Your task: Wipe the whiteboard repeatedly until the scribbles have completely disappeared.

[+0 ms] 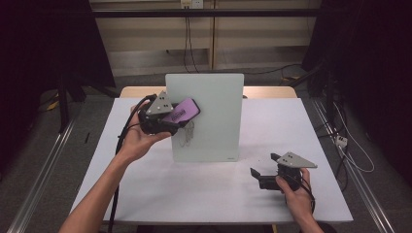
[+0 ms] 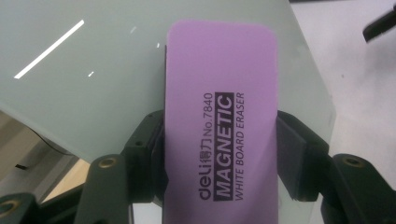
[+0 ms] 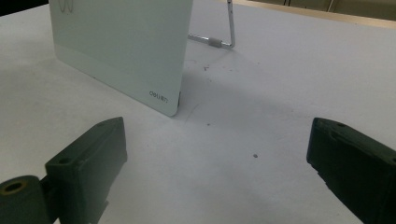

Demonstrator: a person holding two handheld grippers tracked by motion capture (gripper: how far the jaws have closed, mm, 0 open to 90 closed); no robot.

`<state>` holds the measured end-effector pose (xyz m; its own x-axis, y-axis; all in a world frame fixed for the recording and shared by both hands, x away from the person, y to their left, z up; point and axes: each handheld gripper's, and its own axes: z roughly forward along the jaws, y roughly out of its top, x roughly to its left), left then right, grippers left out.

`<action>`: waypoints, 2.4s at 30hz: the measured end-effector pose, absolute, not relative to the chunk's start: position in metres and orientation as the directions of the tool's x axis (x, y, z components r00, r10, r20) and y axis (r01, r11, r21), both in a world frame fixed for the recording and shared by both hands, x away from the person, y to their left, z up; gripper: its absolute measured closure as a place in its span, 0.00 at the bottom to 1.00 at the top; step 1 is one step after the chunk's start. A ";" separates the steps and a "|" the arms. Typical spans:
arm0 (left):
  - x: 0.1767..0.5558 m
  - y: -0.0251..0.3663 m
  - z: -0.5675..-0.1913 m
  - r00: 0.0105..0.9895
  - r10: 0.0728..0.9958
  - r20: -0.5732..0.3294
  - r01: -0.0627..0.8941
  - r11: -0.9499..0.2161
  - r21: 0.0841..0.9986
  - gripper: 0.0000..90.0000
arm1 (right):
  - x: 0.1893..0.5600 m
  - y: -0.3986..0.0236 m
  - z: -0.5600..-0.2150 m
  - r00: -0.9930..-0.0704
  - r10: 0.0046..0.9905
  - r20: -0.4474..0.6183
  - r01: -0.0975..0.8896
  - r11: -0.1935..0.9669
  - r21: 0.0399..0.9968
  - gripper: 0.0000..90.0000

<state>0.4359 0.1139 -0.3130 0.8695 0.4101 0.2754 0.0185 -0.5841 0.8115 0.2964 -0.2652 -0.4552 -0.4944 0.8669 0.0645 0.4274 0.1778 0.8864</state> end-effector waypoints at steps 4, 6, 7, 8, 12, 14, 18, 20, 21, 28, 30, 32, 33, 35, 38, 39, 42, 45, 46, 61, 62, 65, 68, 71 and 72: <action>0.435 0.110 -0.313 0.866 0.415 0.278 0.015 -0.577 0.817 0.45 | 0.297 -0.265 -0.455 -0.494 0.867 0.067 0.431 0.177 0.885 0.06; 0.434 0.109 -0.314 0.865 0.413 0.285 0.009 -0.579 0.815 0.45 | 0.297 -0.264 -0.455 -0.493 0.867 0.070 0.434 0.175 0.884 0.06; 0.434 0.108 -0.314 0.867 0.410 0.282 0.010 -0.582 0.813 0.45 | 0.297 -0.264 -0.455 -0.495 0.866 0.068 0.432 0.177 0.885 0.06; 0.434 0.106 -0.316 0.866 0.410 0.285 0.005 -0.577 0.816 0.45 | 0.297 -0.264 -0.455 -0.495 0.866 0.067 0.431 0.178 0.885 0.06; 0.431 0.099 -0.320 0.873 0.389 0.296 -0.003 -0.602 0.799 0.45 | 0.297 -0.265 -0.455 -0.493 0.867 0.066 0.430 0.177 0.886 0.06; 0.428 0.094 -0.325 0.876 0.374 0.305 -0.009 -0.620 0.785 0.45 | 0.296 -0.265 -0.455 -0.493 0.868 0.065 0.428 0.177 0.887 0.06; 0.423 0.086 -0.336 0.884 0.344 0.317 -0.020 -0.650 0.760 0.45 | 0.295 -0.265 -0.455 -0.495 0.866 0.065 0.425 0.176 0.888 0.06; 0.422 0.084 -0.339 0.888 0.335 0.314 -0.022 -0.653 0.757 0.45 | 0.295 -0.266 -0.455 -0.493 0.868 0.066 0.426 0.175 0.888 0.06; 0.422 0.083 -0.340 0.889 0.334 0.313 -0.021 -0.654 0.756 0.45 | 0.295 -0.266 -0.455 -0.493 0.868 0.066 0.427 0.174 0.887 0.06; 0.415 0.072 -0.354 0.903 0.292 0.314 -0.027 -0.691 0.722 0.45 | 0.296 -0.265 -0.455 -0.494 0.867 0.066 0.428 0.177 0.886 0.06; 0.413 0.071 -0.360 0.906 0.285 0.312 -0.029 -0.693 0.720 0.45 | 0.295 -0.265 -0.455 -0.495 0.867 0.065 0.426 0.177 0.887 0.06; 0.411 0.071 -0.367 0.916 0.270 0.296 -0.024 -0.700 0.713 0.45 | 0.295 -0.266 -0.455 -0.495 0.866 0.065 0.424 0.176 0.888 0.06; 0.410 0.071 -0.370 0.922 0.262 0.287 -0.020 -0.706 0.708 0.45 | 0.295 -0.266 -0.455 -0.494 0.867 0.068 0.426 0.173 0.888 0.06; 0.409 0.073 -0.373 0.922 0.261 0.285 -0.017 -0.709 0.705 0.45 | 0.295 -0.266 -0.455 -0.493 0.867 0.068 0.427 0.173 0.887 0.06; 0.410 0.076 -0.371 0.921 0.266 0.284 -0.014 -0.707 0.707 0.45 | 0.295 -0.265 -0.455 -0.497 0.865 0.066 0.426 0.177 0.887 0.06; 0.411 0.077 -0.369 0.919 0.274 0.284 -0.012 -0.700 0.714 0.45 | 0.295 -0.265 -0.455 -0.497 0.866 0.066 0.426 0.177 0.887 0.06; 0.414 0.082 -0.361 0.912 0.287 0.292 -0.012 -0.694 0.720 0.45 | 0.296 -0.265 -0.455 -0.496 0.866 0.066 0.427 0.177 0.887 0.06; 0.418 0.088 -0.349 0.902 0.314 0.298 -0.006 -0.679 0.734 0.45 | 0.296 -0.265 -0.455 -0.495 0.866 0.066 0.427 0.176 0.887 0.06; 0.420 0.091 -0.346 0.898 0.322 0.299 -0.006 -0.672 0.741 0.46 | 0.296 -0.265 -0.455 -0.496 0.866 0.066 0.427 0.177 0.887 0.06; 0.424 0.107 -0.331 0.867 0.369 0.335 -0.006 -0.663 0.748 0.45 | 0.295 -0.266 -0.455 -0.494 0.867 0.065 0.425 0.176 0.888 0.06; 0.422 0.106 -0.334 0.868 0.367 0.334 -0.002 -0.670 0.742 0.45 | 0.295 -0.266 -0.455 -0.495 0.866 0.065 0.425 0.176 0.888 0.06; 0.420 0.108 -0.341 0.875 0.360 0.323 0.007 -0.677 0.736 0.45 | 0.295 -0.265 -0.455 -0.496 0.866 0.064 0.425 0.177 0.888 0.06; 0.419 0.110 -0.346 0.881 0.357 0.311 0.016 -0.678 0.735 0.46 | 0.296 -0.265 -0.455 -0.496 0.866 0.065 0.426 0.178 0.887 0.06; 0.416 0.111 -0.352 0.886 0.348 0.307 0.023 -0.693 0.720 0.46 | 0.296 -0.265 -0.455 -0.494 0.867 0.066 0.428 0.176 0.887 0.06; 0.415 0.111 -0.355 0.889 0.347 0.300 0.029 -0.695 0.719 0.46 | 0.296 -0.265 -0.455 -0.495 0.866 0.066 0.427 0.176 0.887 0.06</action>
